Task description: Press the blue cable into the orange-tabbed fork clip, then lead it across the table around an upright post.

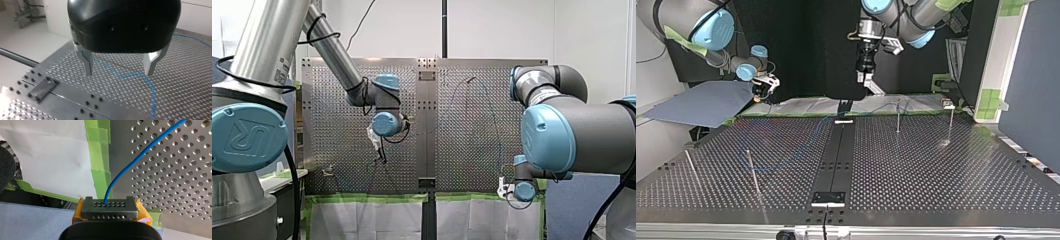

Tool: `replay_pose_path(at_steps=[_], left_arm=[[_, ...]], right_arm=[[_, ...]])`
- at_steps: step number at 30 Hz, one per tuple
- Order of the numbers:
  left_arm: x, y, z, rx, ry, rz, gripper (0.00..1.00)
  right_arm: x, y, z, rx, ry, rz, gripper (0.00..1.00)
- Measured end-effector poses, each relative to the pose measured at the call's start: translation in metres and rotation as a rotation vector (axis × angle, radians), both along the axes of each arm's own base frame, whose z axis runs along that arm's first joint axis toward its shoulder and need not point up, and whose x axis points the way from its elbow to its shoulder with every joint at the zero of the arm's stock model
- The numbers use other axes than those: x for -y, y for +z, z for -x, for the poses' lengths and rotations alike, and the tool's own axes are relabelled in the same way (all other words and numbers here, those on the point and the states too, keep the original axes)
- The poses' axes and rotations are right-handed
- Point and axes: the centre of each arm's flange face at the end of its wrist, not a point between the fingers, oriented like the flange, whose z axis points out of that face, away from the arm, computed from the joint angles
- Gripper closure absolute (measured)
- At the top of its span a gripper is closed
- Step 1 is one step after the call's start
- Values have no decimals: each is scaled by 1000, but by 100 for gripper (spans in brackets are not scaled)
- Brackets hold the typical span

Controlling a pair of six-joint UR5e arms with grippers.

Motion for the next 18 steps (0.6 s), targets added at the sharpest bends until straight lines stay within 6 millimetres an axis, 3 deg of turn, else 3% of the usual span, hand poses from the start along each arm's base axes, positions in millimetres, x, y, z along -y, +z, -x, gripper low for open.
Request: replay_pose_path(at_steps=[18], left_arm=[[-33,-51,57,-118,-63,-105,0]], right_arm=[[-2,0,-6,1,14,-4,100]])
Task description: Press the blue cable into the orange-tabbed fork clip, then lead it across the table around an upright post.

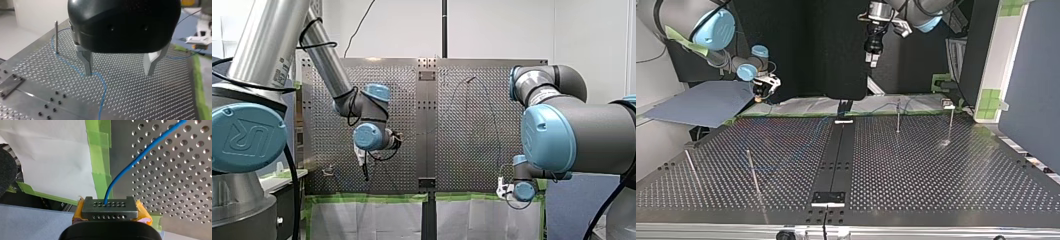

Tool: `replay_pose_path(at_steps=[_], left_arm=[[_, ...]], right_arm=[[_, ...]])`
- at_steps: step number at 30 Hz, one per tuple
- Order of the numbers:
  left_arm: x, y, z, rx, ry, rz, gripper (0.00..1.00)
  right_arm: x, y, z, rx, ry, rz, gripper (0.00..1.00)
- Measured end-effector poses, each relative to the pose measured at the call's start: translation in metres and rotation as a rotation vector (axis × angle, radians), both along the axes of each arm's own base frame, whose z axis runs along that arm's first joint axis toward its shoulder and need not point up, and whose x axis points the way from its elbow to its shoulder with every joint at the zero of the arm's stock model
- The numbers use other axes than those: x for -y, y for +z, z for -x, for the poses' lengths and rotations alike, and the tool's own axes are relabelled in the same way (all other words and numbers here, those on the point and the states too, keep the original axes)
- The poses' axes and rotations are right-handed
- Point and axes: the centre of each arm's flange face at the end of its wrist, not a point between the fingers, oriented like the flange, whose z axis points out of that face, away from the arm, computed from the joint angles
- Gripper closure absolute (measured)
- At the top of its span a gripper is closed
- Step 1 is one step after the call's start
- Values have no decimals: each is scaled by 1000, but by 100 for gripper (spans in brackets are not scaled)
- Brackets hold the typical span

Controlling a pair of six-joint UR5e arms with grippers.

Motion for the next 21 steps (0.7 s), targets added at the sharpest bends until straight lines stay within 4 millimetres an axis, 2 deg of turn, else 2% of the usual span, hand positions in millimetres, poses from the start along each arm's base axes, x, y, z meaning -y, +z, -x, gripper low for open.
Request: replay_pose_path(at_steps=[9,21], left_arm=[[-14,-16,21,-36,-43,-19,0],[-15,-17,23,-38,-46,-21,0]], right_arm=[[-2,-1,-4,0,8,-3,100],[-2,-1,-4,0,8,-3,100]])
